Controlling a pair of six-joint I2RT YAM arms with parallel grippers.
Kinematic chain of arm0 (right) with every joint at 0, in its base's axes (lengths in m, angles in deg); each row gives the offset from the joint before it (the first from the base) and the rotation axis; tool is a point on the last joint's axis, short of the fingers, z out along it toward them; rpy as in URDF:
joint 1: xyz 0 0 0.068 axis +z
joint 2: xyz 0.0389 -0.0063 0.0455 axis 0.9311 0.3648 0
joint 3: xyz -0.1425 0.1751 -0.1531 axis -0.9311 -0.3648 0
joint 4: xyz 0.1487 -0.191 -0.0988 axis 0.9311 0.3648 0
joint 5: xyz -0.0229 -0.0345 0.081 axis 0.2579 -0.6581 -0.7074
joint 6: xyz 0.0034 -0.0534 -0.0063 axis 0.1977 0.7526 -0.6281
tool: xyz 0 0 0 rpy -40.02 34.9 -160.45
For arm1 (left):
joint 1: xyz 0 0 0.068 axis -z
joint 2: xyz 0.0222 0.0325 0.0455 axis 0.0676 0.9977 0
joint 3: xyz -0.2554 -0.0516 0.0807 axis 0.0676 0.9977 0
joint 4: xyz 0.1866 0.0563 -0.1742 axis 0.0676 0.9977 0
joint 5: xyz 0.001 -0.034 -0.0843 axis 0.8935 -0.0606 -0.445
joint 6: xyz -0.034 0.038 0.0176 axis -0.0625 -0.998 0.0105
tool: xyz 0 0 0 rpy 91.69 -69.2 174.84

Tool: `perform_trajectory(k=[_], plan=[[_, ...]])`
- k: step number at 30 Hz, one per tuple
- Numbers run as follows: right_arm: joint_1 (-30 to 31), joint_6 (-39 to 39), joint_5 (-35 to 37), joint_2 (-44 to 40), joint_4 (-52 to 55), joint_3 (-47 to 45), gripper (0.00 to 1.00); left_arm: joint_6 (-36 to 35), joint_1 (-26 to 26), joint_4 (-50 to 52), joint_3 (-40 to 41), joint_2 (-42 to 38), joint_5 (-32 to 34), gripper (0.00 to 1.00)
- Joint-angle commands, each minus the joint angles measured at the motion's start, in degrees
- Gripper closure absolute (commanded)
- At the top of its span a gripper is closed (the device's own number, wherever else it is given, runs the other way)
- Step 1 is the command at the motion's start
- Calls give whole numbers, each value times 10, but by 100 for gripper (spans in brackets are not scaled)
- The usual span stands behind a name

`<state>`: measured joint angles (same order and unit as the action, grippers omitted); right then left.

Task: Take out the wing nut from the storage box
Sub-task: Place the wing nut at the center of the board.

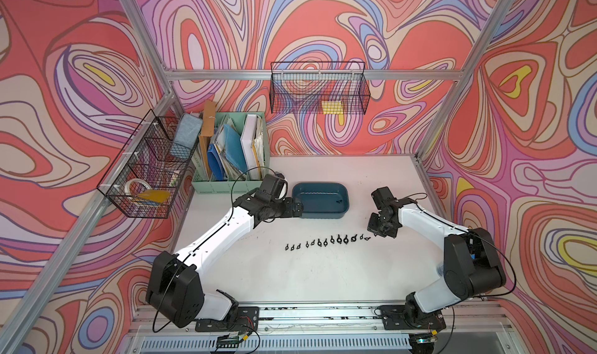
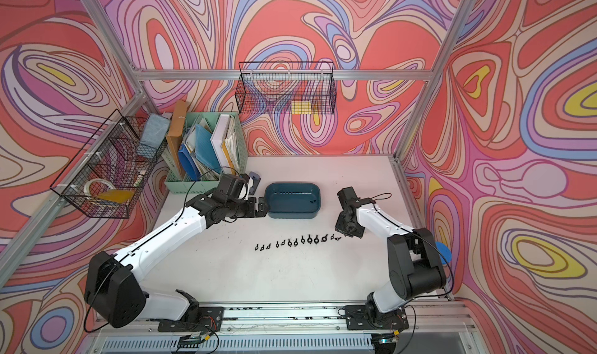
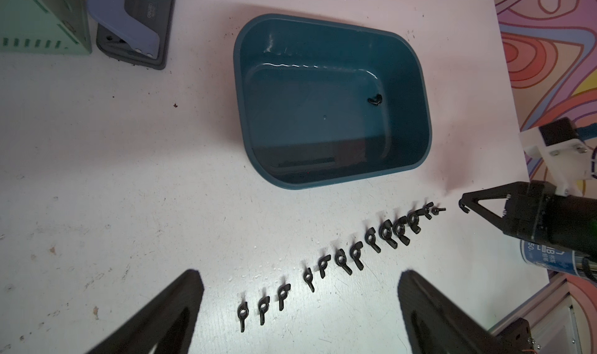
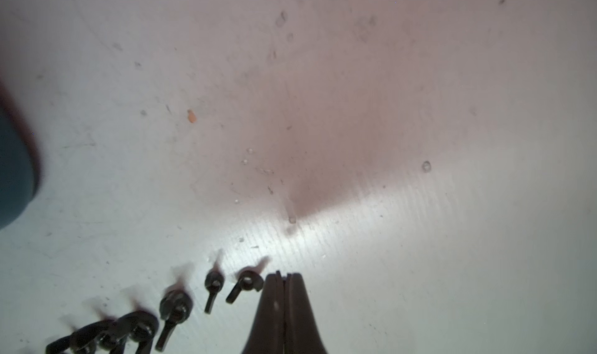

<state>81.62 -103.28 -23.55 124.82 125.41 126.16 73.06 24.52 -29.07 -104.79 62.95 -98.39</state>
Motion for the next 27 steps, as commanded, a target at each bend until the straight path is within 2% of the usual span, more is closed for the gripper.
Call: perform_trajectory(k=[1,16,23,27], plan=[[-9,-15,-12,9,-41,-18,100,3,-5,1,-8,-2,-6,1],[-10,-26,-20,19,-57,-50,100,4,-5,1,-6,3,-7,1],[-10,-23,-11,9,-42,-34,76,1,-4,2,-9,5,-6,1],[-10,-9,11,-11,-10,1,71,0,-5,3,-13,9,-4,2]])
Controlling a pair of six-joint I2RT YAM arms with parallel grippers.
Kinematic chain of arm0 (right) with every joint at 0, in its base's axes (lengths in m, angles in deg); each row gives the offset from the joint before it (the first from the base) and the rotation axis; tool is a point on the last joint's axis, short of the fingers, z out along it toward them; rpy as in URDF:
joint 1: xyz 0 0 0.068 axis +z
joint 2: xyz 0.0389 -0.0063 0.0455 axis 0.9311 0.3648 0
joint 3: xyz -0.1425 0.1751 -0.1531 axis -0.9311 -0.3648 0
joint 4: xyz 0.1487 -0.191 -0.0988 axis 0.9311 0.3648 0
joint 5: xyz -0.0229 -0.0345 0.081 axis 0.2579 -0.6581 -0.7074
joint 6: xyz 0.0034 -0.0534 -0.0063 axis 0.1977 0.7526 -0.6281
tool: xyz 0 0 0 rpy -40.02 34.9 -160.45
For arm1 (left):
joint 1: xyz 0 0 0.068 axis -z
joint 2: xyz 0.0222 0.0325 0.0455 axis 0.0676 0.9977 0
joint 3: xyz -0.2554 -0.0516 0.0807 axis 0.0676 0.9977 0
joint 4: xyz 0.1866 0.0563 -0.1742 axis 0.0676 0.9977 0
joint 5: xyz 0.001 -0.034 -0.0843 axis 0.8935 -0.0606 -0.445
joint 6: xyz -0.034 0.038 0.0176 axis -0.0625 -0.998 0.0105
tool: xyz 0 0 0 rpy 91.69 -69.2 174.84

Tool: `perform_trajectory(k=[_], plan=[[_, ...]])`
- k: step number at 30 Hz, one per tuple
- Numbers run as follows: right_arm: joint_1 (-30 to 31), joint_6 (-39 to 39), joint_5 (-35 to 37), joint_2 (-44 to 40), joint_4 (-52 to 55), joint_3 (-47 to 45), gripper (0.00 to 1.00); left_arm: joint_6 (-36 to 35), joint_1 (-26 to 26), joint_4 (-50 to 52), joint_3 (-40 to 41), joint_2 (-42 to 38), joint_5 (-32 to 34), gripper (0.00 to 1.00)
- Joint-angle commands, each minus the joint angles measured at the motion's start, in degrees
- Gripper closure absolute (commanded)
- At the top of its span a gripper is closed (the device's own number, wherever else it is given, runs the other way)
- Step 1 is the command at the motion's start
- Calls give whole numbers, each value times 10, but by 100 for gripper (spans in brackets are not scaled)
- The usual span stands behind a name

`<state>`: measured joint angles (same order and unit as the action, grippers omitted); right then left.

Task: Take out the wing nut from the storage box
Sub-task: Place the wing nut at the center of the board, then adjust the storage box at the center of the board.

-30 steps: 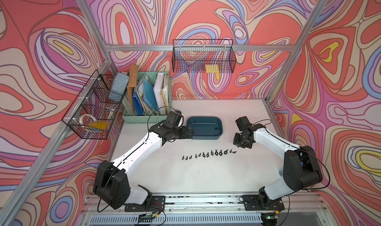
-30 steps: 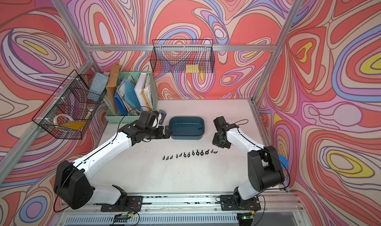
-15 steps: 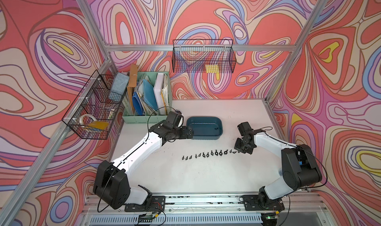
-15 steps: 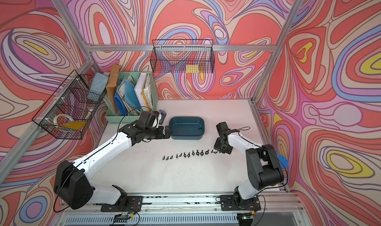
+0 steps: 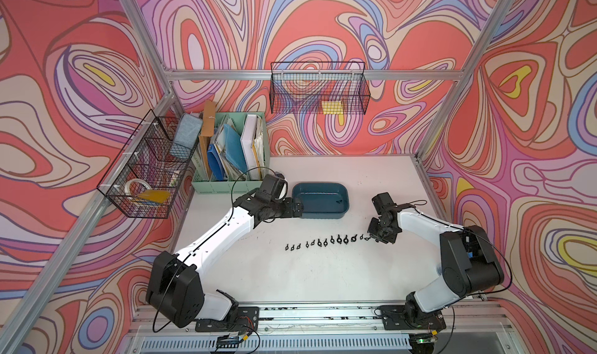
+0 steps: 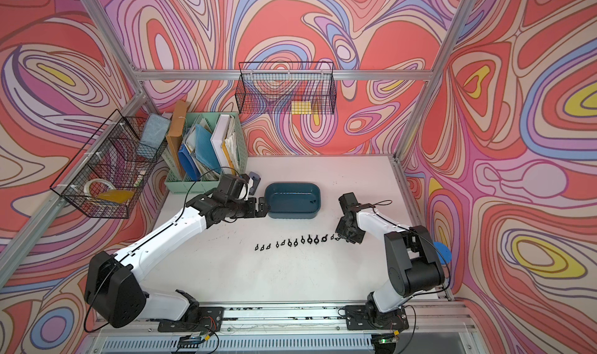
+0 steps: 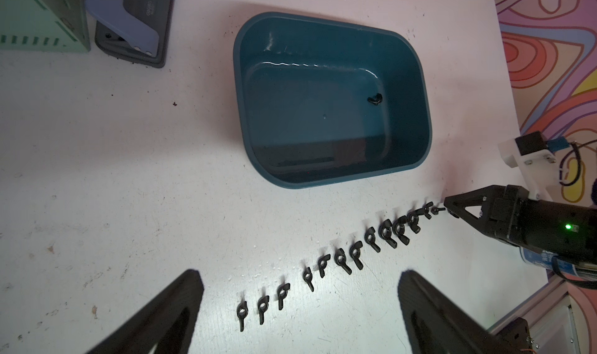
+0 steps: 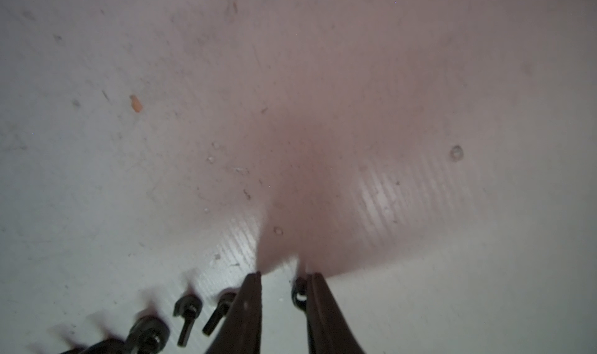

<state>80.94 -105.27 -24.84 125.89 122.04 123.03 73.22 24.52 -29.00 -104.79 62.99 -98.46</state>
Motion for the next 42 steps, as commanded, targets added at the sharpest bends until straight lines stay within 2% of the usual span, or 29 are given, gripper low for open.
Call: perform_trajectory(k=[1,4,10,20,27,29,32,34,37,40,42], plan=[[-2,17,29,-28,30,45,69,-2,-5,2,-14,9,-3,2],[-3,38,32,-36,41,80,64,-2,-4,2,-15,11,-2,2],[-1,80,-14,-10,18,149,50,-4,-5,3,-18,14,3,1],[49,114,-57,124,-57,268,49,-9,-5,11,-22,12,18,1],[60,120,-70,216,-56,326,51,-15,-5,37,-38,15,32,1],[61,122,-71,241,-39,346,56,-17,-5,44,-42,17,33,1],[61,121,-72,263,-17,366,72,-20,-5,51,-42,17,34,1],[61,116,-70,267,-3,373,77,-21,-6,51,-39,13,34,1],[61,108,-62,279,36,395,90,-22,-5,44,-32,8,32,1],[61,102,-63,291,87,425,98,-23,-5,38,-26,4,26,1],[61,93,-59,296,125,447,100,-24,-5,34,-21,2,22,1]])
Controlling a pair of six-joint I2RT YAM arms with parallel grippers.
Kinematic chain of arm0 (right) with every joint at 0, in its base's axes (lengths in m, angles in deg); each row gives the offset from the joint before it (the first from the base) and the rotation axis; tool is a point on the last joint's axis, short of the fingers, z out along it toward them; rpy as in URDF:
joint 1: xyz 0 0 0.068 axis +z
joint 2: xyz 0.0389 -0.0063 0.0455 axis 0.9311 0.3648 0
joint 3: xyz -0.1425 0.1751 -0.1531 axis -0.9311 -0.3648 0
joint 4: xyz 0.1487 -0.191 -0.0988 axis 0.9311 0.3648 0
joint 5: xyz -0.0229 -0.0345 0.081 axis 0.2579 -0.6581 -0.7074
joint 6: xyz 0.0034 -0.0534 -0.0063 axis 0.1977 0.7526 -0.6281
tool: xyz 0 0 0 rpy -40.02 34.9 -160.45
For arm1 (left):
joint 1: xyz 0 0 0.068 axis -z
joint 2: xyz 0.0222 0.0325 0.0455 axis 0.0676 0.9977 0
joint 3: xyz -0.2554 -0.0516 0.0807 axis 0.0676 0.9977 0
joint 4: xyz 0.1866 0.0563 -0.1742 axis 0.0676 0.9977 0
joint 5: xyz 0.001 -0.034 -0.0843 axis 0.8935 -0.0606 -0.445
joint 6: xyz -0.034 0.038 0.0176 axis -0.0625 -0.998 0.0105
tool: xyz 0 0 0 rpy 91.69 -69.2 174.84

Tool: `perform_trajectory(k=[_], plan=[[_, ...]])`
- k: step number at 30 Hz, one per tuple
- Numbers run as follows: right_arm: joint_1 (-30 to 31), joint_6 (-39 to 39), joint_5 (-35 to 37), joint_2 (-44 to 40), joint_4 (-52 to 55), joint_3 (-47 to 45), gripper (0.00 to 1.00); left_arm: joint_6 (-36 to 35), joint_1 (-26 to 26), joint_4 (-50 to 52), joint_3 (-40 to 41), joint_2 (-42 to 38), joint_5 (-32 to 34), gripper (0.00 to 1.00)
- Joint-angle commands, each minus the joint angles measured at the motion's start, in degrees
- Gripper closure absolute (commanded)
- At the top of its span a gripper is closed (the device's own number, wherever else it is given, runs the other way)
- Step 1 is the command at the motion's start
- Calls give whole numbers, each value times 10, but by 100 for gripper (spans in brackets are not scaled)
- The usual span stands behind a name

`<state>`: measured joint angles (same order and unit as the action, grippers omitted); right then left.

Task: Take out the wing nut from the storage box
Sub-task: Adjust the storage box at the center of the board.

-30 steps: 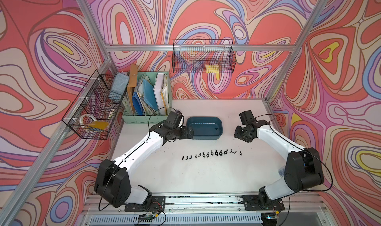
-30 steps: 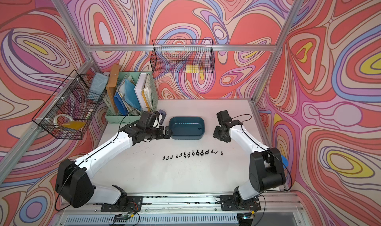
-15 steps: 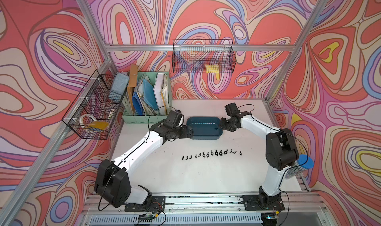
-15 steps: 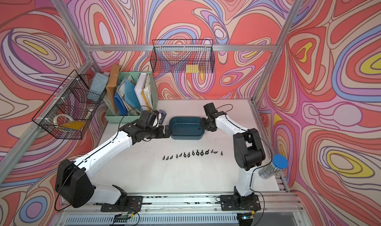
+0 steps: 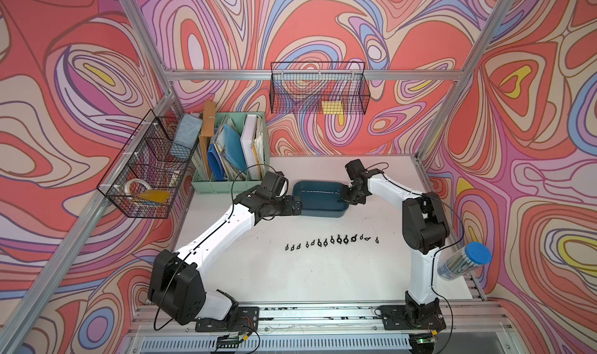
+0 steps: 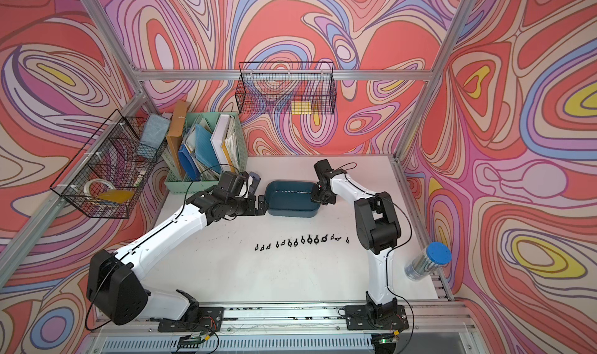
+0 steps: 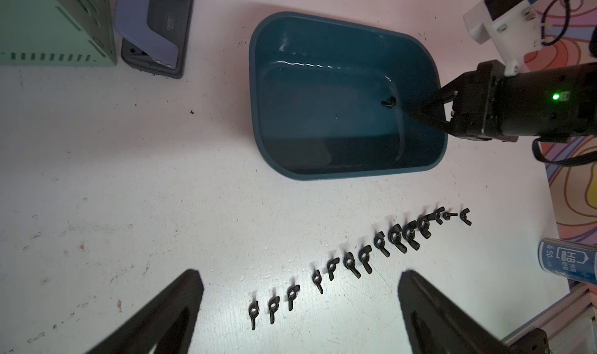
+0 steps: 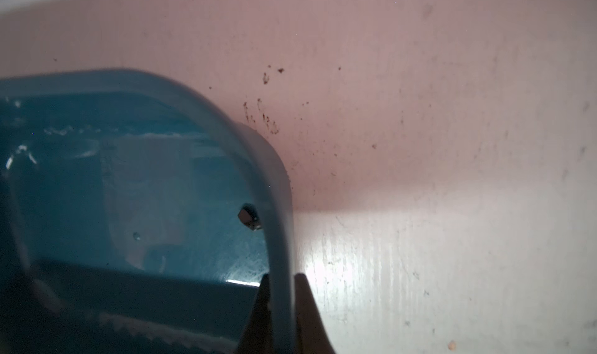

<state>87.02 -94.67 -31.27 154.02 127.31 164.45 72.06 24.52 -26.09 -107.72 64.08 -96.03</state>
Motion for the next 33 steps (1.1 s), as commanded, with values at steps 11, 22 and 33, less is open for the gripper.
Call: perform_trajectory(k=[11,22,33], plan=[[-3,5,-95,80,326,193,100,-12,-5,-45,40,-31,-40,1],[-12,-25,-177,70,384,207,100,0,-5,-94,94,-69,-62,1],[35,-54,-45,36,223,183,100,15,-6,-62,81,-64,-21,1]])
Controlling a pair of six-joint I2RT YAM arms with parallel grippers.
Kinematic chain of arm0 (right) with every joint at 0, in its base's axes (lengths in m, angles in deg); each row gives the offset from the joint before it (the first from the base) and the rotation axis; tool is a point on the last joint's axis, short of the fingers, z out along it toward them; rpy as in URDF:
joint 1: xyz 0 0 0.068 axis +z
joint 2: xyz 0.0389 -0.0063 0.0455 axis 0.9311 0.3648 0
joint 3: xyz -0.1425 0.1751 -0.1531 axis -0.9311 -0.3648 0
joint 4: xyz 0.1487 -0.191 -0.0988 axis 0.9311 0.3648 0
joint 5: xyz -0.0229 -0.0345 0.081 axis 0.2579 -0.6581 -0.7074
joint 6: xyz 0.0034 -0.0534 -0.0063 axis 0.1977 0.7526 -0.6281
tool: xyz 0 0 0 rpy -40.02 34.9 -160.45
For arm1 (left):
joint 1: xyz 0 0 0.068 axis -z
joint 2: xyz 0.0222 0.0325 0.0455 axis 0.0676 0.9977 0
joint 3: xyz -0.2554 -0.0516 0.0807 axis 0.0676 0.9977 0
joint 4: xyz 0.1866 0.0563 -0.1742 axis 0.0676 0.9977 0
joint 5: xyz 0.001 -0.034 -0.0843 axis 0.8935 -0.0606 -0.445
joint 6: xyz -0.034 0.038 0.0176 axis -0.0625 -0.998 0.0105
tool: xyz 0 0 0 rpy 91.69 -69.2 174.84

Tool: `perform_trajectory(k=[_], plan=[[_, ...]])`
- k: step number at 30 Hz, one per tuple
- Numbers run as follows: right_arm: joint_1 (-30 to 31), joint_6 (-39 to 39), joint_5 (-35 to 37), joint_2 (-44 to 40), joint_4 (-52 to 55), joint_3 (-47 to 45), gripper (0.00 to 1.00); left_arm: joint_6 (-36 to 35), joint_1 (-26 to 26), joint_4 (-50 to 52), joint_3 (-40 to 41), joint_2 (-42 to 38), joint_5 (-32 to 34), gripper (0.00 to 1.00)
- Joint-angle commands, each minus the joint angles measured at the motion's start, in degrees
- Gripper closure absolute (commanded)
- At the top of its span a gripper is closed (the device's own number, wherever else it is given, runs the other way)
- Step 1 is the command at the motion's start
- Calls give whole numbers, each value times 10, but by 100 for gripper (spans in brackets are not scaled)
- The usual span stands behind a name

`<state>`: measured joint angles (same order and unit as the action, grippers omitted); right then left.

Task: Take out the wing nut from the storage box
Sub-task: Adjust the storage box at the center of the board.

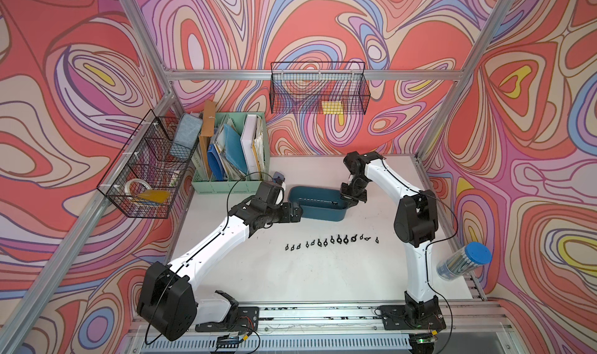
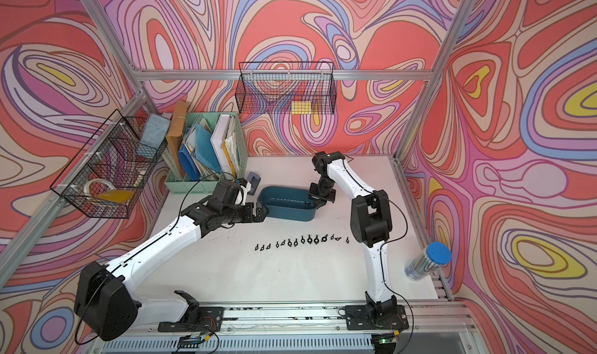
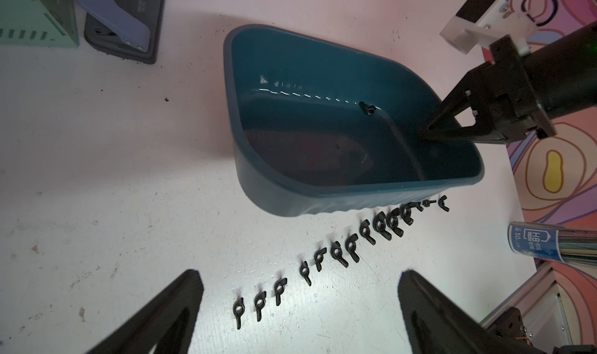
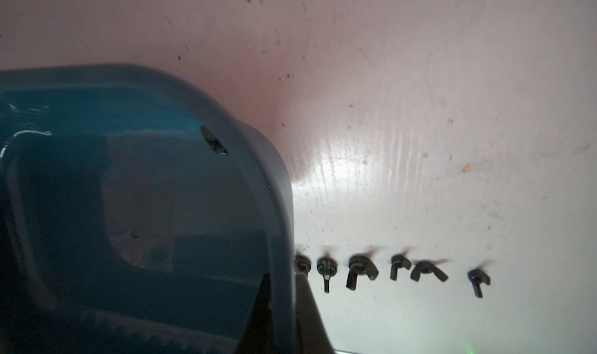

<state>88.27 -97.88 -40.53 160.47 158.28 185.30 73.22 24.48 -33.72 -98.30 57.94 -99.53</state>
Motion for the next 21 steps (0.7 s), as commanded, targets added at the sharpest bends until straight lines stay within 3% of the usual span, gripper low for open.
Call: perform_trajectory(k=[1,11,19,21], plan=[[27,-28,57,-33,-114,-41,100,2,-5,20,-21,2,13,1],[79,-65,187,-65,-354,-167,100,14,-5,49,-79,46,-4,2],[82,-56,192,-74,-429,-229,100,17,-6,57,-116,90,-21,7],[82,-52,184,-74,-434,-233,94,16,-5,52,-118,99,-26,9]])
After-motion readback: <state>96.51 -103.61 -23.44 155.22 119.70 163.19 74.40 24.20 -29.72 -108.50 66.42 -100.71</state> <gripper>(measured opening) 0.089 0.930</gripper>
